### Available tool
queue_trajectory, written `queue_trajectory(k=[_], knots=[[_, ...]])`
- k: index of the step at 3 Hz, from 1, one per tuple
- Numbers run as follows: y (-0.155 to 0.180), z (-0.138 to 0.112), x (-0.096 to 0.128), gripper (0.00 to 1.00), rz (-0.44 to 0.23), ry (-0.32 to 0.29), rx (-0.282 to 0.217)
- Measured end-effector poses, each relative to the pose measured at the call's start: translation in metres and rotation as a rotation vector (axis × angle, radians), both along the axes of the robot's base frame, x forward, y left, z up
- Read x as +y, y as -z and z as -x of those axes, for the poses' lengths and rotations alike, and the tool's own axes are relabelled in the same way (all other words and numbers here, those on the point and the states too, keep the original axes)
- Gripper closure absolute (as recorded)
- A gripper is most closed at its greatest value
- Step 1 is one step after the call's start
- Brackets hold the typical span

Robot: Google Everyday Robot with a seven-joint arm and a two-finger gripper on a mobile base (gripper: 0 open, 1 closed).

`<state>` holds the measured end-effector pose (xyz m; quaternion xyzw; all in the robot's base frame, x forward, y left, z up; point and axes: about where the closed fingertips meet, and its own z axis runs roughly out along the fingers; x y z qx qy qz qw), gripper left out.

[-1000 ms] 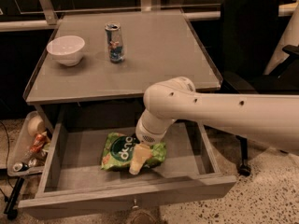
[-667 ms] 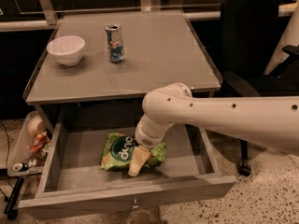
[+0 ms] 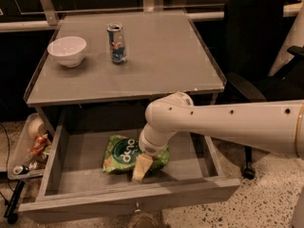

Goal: Pick green rice chip bag from top drawer and place on counter

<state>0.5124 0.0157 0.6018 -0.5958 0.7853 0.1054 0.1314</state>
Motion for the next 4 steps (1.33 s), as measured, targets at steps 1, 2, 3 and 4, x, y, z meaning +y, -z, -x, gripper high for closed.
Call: queue_trajectory(k=[1, 2, 3, 4], knots=[[0.0001, 0.0000, 0.0000, 0.18, 0.000, 0.000, 0.000], [0.0001, 0.0001, 0.0000, 0.42, 0.000, 0.000, 0.000], [0.0001, 0.0001, 0.0000, 0.65, 0.000, 0.000, 0.000], [-0.0069, 0.0005, -0.0011, 0.88, -0.013, -0.004, -0.006]])
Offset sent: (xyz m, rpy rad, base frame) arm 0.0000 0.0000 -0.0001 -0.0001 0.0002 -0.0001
